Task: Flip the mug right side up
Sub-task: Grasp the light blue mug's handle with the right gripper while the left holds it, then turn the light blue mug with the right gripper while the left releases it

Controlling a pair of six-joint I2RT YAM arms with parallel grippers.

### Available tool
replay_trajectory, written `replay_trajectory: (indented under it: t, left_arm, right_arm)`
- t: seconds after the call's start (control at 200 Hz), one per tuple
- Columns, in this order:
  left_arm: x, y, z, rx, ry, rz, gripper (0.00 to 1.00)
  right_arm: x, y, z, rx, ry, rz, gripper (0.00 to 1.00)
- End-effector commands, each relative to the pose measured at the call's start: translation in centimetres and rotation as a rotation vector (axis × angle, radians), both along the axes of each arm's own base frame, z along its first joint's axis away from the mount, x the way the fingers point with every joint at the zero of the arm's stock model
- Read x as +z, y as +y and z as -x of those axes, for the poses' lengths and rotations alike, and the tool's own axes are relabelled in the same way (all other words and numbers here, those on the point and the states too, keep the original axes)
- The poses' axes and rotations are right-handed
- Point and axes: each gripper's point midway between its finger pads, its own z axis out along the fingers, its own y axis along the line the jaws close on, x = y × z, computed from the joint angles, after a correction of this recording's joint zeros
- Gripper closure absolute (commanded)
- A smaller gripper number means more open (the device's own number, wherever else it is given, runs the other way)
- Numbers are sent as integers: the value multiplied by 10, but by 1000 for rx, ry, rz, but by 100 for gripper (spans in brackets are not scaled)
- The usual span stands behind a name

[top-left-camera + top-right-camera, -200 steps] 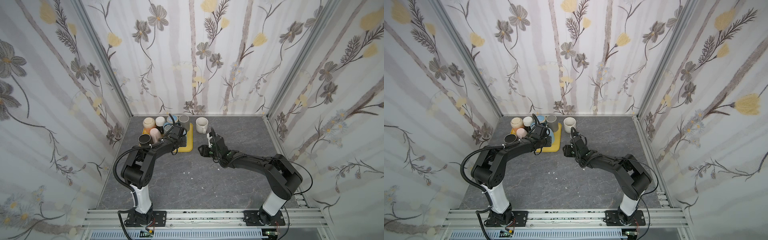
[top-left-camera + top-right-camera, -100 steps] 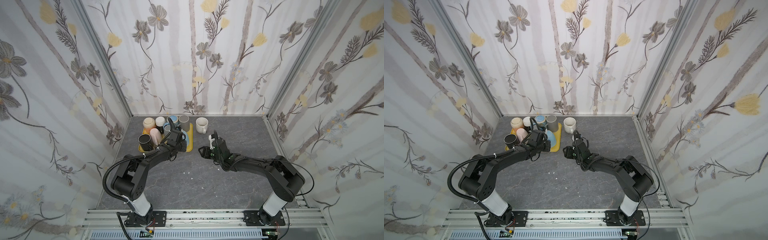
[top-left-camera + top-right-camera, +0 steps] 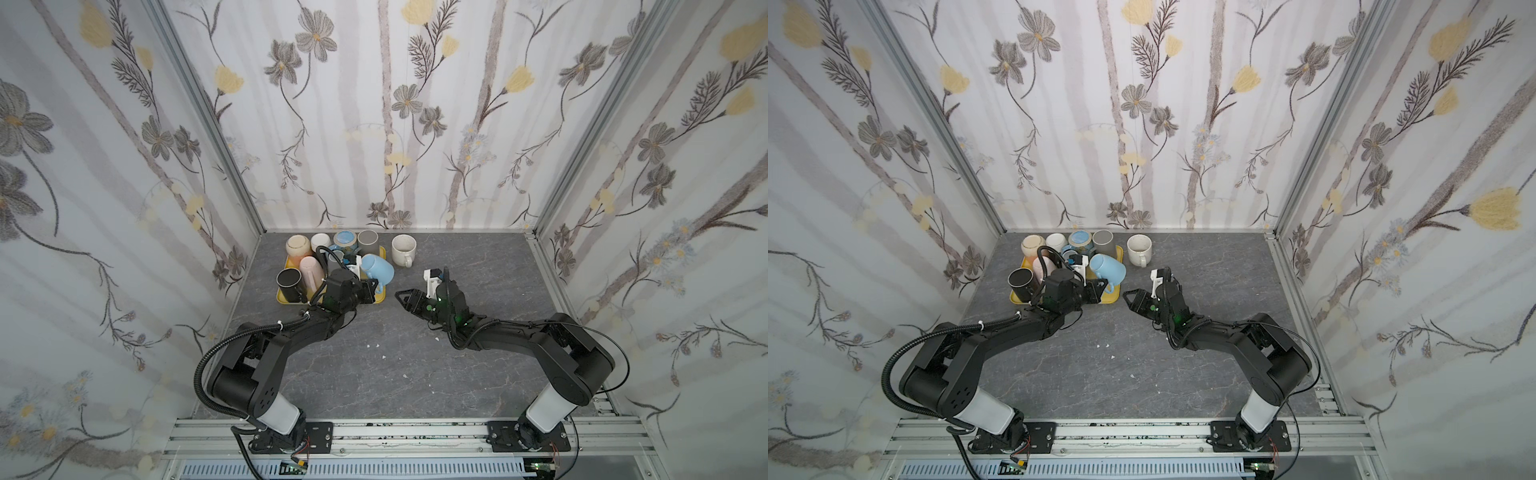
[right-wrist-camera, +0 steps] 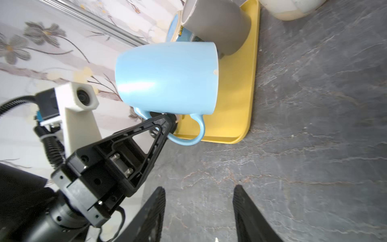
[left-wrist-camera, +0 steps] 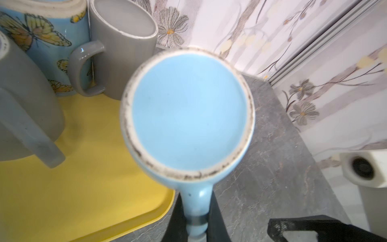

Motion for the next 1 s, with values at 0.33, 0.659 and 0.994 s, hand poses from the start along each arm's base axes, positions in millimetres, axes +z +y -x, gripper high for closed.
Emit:
replay_trajectory:
  t: [0.33, 0.659, 0.994]
  left_arm:
    - [113, -10, 34, -120, -250, 412, 100]
    - [141, -13, 64, -223, -277, 561, 100]
    - [153, -11, 85, -268, -278, 610, 100]
  right_arm:
    - [76, 22, 16, 144, -71, -320, 47]
    - [107, 30, 15, 195, -114, -398, 48]
    - [127, 34, 17, 242, -136, -479, 64]
